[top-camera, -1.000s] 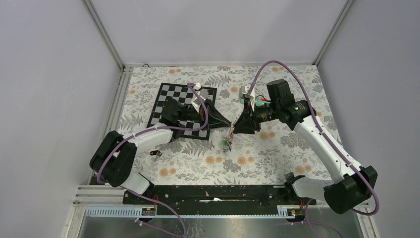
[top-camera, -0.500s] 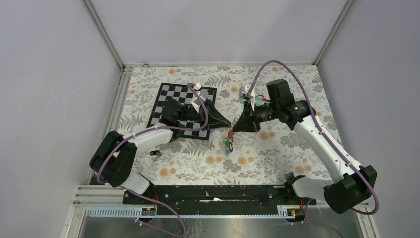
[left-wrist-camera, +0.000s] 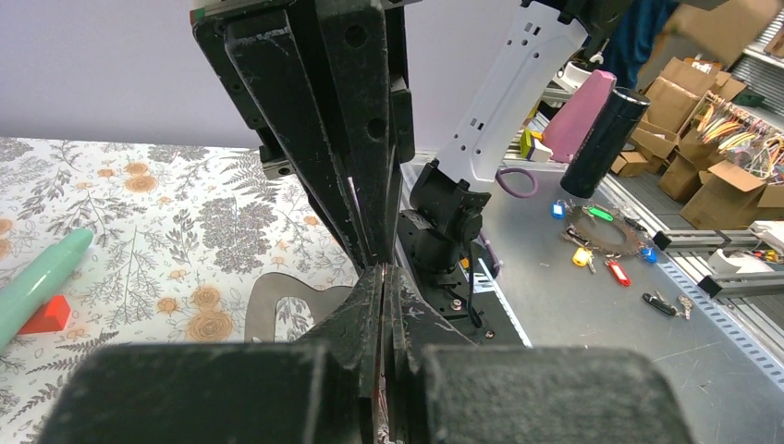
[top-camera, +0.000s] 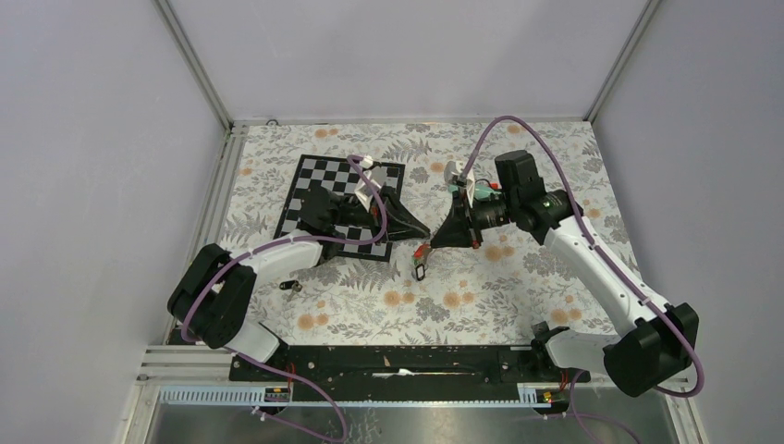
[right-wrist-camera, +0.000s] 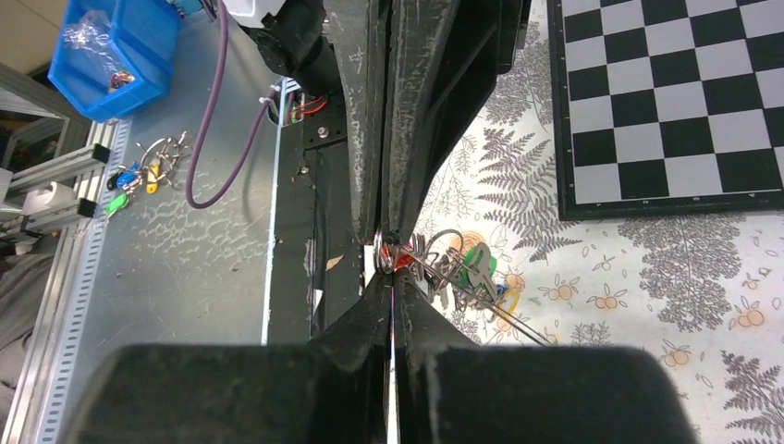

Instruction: Put the keys on the keyring

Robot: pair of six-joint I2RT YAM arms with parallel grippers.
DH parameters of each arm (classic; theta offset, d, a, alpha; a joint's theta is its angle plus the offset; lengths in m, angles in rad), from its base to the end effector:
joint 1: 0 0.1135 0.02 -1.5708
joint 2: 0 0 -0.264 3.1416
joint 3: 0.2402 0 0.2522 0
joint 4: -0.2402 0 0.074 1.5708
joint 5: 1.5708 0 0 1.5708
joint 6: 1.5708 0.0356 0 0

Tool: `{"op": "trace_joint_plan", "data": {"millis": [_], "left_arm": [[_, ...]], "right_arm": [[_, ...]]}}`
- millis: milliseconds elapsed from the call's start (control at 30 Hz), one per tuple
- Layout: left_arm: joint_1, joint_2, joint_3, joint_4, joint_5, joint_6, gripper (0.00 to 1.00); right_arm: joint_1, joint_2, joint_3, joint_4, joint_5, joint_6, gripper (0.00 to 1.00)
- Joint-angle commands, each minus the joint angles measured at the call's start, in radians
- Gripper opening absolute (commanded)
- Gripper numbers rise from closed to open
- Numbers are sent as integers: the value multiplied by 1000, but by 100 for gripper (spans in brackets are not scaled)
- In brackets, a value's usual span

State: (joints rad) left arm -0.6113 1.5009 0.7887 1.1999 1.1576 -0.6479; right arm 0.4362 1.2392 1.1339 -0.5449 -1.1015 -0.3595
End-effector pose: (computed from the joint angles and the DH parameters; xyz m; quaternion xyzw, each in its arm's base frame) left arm 0.2304 -0.2013 0.3036 0.4608 0.4400 -0.6503 0.4138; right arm 0.2183 0.1368 0.3425 -0.5101 0.6138 0.4830 0.3603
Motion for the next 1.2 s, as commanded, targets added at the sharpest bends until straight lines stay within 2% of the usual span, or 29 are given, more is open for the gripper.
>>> {"op": "trace_joint_plan", "data": {"millis": [0, 300, 467, 633, 800, 967, 1167], "left_arm": [[-4, -17, -1, 127, -10, -16, 0], [-15, -9, -13, 156, -28, -33, 0], [-16, -7, -20, 156, -32, -28, 0], [-16, -6, -21, 159, -33, -27, 0], [-16, -8, -26, 147, -44, -30, 0], [-16, -11, -25, 131, -55, -32, 0], [-16, -5, -20, 134, -72, -48, 0]], "right_arm": [[-4, 15, -30, 75, -38, 42, 0], [-2, 16, -68, 192, -54, 102, 0], [-2, 9, -88, 231, -50, 125, 11], [-4, -27, -63, 158, 6, 64, 28], [-14, -75, 3, 51, 57, -35, 38], [-14, -101, 51, -24, 96, -117, 43], [-14, -92, 40, 5, 51, -91, 42]]}}
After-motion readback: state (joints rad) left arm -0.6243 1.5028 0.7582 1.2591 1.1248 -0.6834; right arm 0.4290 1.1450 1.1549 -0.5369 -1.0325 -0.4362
